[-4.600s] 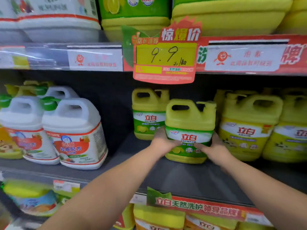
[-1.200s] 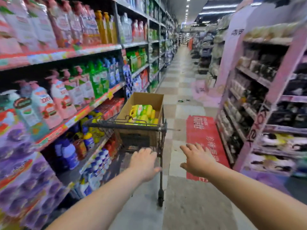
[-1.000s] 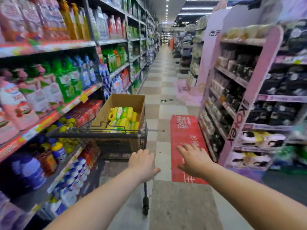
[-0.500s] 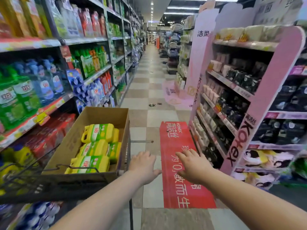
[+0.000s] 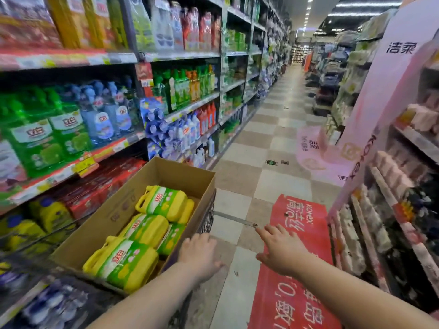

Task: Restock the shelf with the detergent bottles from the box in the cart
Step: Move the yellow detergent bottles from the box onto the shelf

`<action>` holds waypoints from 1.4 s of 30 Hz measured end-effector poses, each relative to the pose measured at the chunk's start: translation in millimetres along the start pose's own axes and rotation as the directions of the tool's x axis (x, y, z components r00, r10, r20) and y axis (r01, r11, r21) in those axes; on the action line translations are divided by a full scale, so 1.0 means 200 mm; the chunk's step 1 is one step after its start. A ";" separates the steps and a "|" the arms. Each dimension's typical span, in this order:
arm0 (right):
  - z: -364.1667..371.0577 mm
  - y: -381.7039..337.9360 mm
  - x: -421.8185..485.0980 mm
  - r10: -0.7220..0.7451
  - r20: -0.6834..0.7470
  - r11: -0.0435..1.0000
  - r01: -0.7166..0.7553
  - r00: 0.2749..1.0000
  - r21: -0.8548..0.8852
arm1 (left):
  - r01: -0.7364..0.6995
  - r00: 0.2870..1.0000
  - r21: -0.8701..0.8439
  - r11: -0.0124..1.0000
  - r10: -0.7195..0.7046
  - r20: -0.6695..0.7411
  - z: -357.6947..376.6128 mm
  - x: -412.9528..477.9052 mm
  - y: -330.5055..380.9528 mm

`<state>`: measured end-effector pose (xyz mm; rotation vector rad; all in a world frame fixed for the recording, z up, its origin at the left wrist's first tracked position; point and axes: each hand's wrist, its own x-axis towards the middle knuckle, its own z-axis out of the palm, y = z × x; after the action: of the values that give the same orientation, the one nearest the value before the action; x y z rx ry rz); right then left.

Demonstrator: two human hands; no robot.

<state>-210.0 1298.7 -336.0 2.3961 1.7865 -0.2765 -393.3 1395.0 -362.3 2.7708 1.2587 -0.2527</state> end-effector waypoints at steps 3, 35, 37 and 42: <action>-0.08 0.11 0.23 -0.116 -0.010 0.992 0.116 0.993 -0.049 | 0.098 0.995 -0.053 0.994 -0.099 -0.020 -0.03 0.15 0.02; -0.11 -0.73 2.43 -0.558 0.349 0.792 0.609 0.753 -0.048 | 0.764 0.643 -0.330 0.555 -0.696 0.318 0.30 1.05 -1.17; -0.06 -0.79 2.56 -0.568 0.387 0.783 0.622 0.726 -0.017 | 0.802 0.590 -0.367 0.471 -0.722 0.363 0.34 1.11 -1.21; 0.06 -0.95 2.82 -0.576 0.490 0.775 0.628 0.654 0.074 | 0.851 0.461 -0.480 0.211 -0.739 0.492 0.43 1.29 -1.29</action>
<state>-236.3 1876.5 -477.3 1.3792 2.1820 -0.7635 -430.7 1742.1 -498.2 1.2122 2.0987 -0.0211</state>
